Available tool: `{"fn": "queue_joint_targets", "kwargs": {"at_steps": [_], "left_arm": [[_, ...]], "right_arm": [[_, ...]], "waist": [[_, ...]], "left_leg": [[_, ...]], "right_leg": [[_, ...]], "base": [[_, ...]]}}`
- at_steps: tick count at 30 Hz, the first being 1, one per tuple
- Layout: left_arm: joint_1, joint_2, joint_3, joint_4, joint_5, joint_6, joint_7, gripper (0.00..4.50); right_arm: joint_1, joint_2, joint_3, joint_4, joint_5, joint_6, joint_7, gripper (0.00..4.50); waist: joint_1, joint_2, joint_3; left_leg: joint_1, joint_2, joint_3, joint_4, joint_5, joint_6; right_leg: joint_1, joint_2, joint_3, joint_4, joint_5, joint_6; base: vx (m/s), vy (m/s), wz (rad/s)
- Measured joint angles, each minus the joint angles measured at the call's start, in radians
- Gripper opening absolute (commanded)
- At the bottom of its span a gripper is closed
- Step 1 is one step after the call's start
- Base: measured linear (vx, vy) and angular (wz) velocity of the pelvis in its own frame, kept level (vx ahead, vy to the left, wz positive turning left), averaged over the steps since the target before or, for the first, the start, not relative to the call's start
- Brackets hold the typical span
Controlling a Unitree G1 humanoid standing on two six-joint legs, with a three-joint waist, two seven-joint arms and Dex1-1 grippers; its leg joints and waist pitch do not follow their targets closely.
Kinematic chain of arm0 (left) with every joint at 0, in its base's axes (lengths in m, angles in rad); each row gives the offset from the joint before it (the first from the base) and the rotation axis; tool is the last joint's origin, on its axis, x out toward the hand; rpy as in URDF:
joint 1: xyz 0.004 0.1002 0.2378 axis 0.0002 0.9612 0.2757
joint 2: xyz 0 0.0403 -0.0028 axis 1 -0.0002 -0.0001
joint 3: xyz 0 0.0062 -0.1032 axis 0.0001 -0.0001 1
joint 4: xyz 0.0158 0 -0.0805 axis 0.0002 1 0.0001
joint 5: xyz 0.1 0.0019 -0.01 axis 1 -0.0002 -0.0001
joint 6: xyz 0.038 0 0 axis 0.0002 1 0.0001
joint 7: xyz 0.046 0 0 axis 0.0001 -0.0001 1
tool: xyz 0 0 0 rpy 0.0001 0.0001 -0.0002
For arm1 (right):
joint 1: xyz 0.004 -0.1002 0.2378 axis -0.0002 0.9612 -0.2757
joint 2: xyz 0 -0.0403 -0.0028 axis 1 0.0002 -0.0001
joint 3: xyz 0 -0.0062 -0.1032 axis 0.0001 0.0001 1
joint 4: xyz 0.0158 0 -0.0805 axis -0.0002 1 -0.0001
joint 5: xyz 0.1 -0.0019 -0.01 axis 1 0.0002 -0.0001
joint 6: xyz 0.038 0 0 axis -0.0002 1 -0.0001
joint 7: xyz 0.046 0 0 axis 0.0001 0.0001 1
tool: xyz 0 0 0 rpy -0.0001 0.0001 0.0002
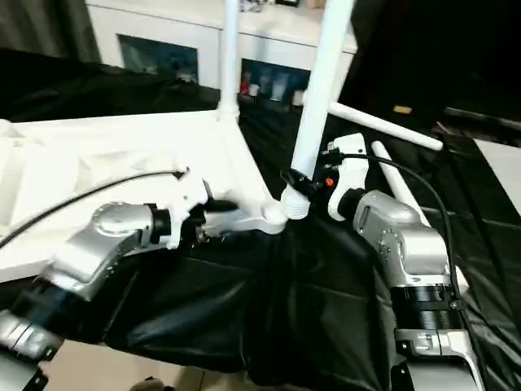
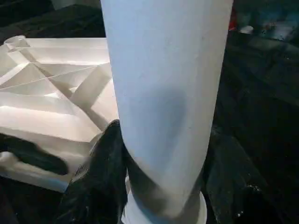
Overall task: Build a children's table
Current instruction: Insert table leg to table base
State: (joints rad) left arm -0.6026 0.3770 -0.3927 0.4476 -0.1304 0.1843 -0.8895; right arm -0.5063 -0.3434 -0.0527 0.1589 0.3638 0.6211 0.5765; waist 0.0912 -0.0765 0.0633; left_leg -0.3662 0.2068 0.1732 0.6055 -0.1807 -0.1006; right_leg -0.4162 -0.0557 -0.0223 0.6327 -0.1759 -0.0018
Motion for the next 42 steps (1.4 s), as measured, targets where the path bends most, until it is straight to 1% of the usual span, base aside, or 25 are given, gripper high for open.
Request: {"fn": "queue_joint_targets", "kwargs": {"at_steps": [2, 4, 6, 7, 8, 12, 15, 16, 17, 18, 20, 23, 26, 28, 30, 32, 35, 38, 42], "left_arm": [[-0.023, -0.005, 0.000, 0.066, 0.021, -0.011, 0.008, 3.05], [-0.032, -0.006, 0.000, 0.092, 0.028, -0.013, 0.008, 3.02], [-0.048, -0.006, 0.000, 0.131, 0.036, -0.023, -0.002, 2.75], [-0.058, -0.006, 0.000, 0.144, 0.040, -0.025, -0.003, 2.65], [-0.069, -0.007, 0.001, 0.164, 0.044, -0.027, -0.009, 2.65], [-0.082, -0.016, 0.003, 0.200, 0.051, -0.053, -0.027, 2.26], [-0.094, -0.021, 0.004, 0.221, 0.063, -0.061, -0.044, 2.21], [-0.097, -0.022, 0.004, 0.226, 0.066, -0.061, -0.047, 1.92], [-0.100, -0.022, 0.003, 0.230, 0.068, -0.061, -0.055, 1.92], [-0.103, -0.023, 0.003, 0.235, 0.069, -0.061, -0.060, 1.79], [-0.110, -0.025, 0.003, 0.241, 0.071, -0.051, -0.069, 1.72], [-0.120, -0.026, 0.002, 0.246, 0.081, -0.032, -0.088, 1.42], [-0.135, -0.024, -0.006, 0.246, 0.105, 0.003, -0.099, 1.28], [-0.140, -0.021, -0.009, 0.246, 0.113, 0.014, -0.102, 1.05], [-0.143, -0.010, -0.025, 0.238, 0.129, 0.018, -0.112, 0.93], [-0.145, -0.002, -0.038, 0.227, 0.138, 0.020, -0.119, 0.70], [-0.144, 0.014, -0.042, 0.201, 0.160, 0.037, -0.134, 0.47], [-0.130, 0.032, -0.039, 0.173, 0.168, 0.036, -0.146, 0.15], [-0.090, 0.052, -0.026, 0.124, 0.163, 0.015, -0.159, 0.02]], "right_arm": [[0.000, 0.003, 0.008, -0.004, 0.000, 0.001, 0.003, 1.86], [0.001, 0.004, 0.013, -0.004, 0.000, 0.002, 0.009, 1.86], [0.001, 0.004, 0.020, -0.006, 0.000, 0.002, 0.015, 1.86], [0.001, 0.004, 0.022, -0.007, 0.000, 0.003, 0.018, 1.86], [0.001, 0.005, 0.022, -0.010, 0.000, 0.003, 0.021, 1.86], [0.001, 0.005, 0.023, -0.022, 0.000, 0.003, 0.022, 1.86], [0.001, 0.005, 0.025, -0.022, 0.000, 0.003, 0.024, 1.86], [0.001, 0.005, 0.025, -0.022, 0.000, 0.003, 0.027, 1.86], [0.001, 0.004, 0.026, -0.022, 0.000, 0.003, 0.033, 1.86], [0.001, 0.004, 0.026, -0.022, 0.000, 0.003, 0.037, 1.86], [0.001, 0.004, 0.029, -0.022, 0.000, 0.003, 0.040, 1.86], [0.001, 0.004, 0.033, -0.022, -0.001, 0.003, 0.041, 1.86], [0.001, 0.004, 0.035, -0.022, -0.002, 0.003, 0.042, 1.86], [0.001, 0.004, 0.037, -0.022, -0.004, 0.003, 0.042, 1.86], [0.001, 0.004, 0.039, -0.022, -0.006, 0.003, 0.043, 1.86], [0.001, 0.004, 0.040, -0.022, -0.008, 0.002, 0.043, 1.86], [0.001, 0.004, 0.041, -0.022, -0.009, 0.002, 0.044, 1.86], [0.001, 0.004, 0.042, -0.022, -0.009, 0.001, 0.044, 1.86], [0.003, 0.004, 0.042, -0.022, -0.009, 0.000, 0.047, 1.86]], "waist": [[-0.001, 0.000, 0.000], [-0.001, 0.000, 0.000], [0.000, 0.000, 0.000], [0.000, 0.000, 0.000], [0.000, 0.000, 0.000], [0.002, 0.001, 0.000], [0.004, 0.001, 0.000], [0.004, 0.001, 0.000], [0.004, 0.001, 0.000], [0.004, 0.001, 0.000], [0.004, 0.001, 0.000], [0.005, 0.001, 0.000], [0.004, 0.001, 0.000], [0.002, 0.001, 0.000], [0.000, 0.001, 0.000], [-0.002, 0.001, 0.000], [-0.002, 0.001, 0.000], [0.000, 0.002, 0.000], [-0.001, 0.003, 0.000]], "left_leg": [[0.000, 0.000, 0.000, 0.000, 0.000, 0.000], [0.000, 0.000, 0.000, 0.000, 0.000, 0.000], [-0.001, 0.000, 0.000, 0.000, 0.000, 0.000], [-0.001, 0.000, 0.000, 0.000, 0.000, 0.000], [-0.001, 0.000, 0.000, 0.000, 0.000, 0.000], [0.000, 0.000, 0.000, 0.000, 0.000, 0.000], [0.000, 0.000, 0.000, 0.000, 0.000, 0.000], [0.000, 0.000, 0.000, 0.000, 0.000, 0.000], [0.000, 0.000, 0.000, 0.000, 0.000, 0.000], [0.000, 0.000, 0.000, 0.000, 0.000, 0.000], [0.000, 0.000, 0.000, 0.000, 0.000, 0.000], [0.000, 0.000, 0.000, 0.000, 0.000, 0.000], [0.001, 0.000, 0.000, 0.000, 0.000, 0.000], [0.001, 0.000, 0.000, 0.000, 0.000, 0.000], [0.001, 0.000, 0.000, 0.000, 0.000, 0.000], [0.001, 0.000, 0.000, -0.001, 0.000, 0.000], [0.001, 0.000, 0.000, -0.001, 0.000, 0.000], [0.001, 0.000, 0.000, -0.001, 0.000, 0.000], [0.001, 0.000, 0.000, -0.001, 0.000, 0.000]], "right_leg": [[0.000, 0.000, 0.000, 0.000, 0.000, 0.000], [0.000, 0.000, 0.000, 0.000, 0.000, 0.000], [0.000, 0.000, 0.000, -0.001, 0.000, 0.000], [0.000, 0.000, 0.000, -0.001, 0.000, 0.000], [0.000, 0.000, 0.000, -0.001, 0.000, 0.000], [0.001, 0.000, 0.000, -0.001, 0.000, 0.000], [0.001, 0.000, 0.000, -0.001, 0.000, 0.000], [0.001, 0.000, 0.000, -0.001, 0.000, -0.001], [0.001, 0.000, 0.000, -0.001, 0.000, -0.001], [0.001, 0.000, 0.000, -0.001, 0.000, -0.001], [0.001, 0.000, 0.000, -0.001, 0.000, -0.001], [0.001, 0.000, 0.000, -0.001, 0.000, -0.001], [0.001, 0.000, 0.000, -0.001, 0.000, -0.001], [0.001, 0.000, 0.000, -0.001, 0.000, -0.001], [0.001, 0.000, 0.000, -0.001, 0.000, -0.001], [0.001, 0.000, 0.000, -0.001, 0.000, -0.001], [0.001, 0.000, 0.000, -0.001, 0.000, -0.001], [0.001, 0.000, 0.000, -0.001, 0.000, -0.001], [0.001, 0.000, 0.000, -0.002, 0.000, -0.001]], "base": [[0.000, 0.000, 0.00], [0.000, 0.000, 0.00], [0.000, 0.000, 0.00], [0.000, 0.000, 0.00], [0.000, 0.000, 0.00], [0.000, 0.000, 0.00], [0.000, 0.000, 0.00], [0.000, 0.000, 0.00], [0.000, 0.000, 0.00], [0.000, 0.000, 0.00], [0.000, 0.000, 0.00], [0.000, 0.000, 0.00], [0.000, 0.000, 0.00], [0.000, 0.000, 0.00], [0.000, 0.000, 0.00], [0.000, 0.000, 0.00], [0.000, 0.000, 0.00], [0.000, 0.000, 0.00], [0.000, 0.000, 0.00]]}}
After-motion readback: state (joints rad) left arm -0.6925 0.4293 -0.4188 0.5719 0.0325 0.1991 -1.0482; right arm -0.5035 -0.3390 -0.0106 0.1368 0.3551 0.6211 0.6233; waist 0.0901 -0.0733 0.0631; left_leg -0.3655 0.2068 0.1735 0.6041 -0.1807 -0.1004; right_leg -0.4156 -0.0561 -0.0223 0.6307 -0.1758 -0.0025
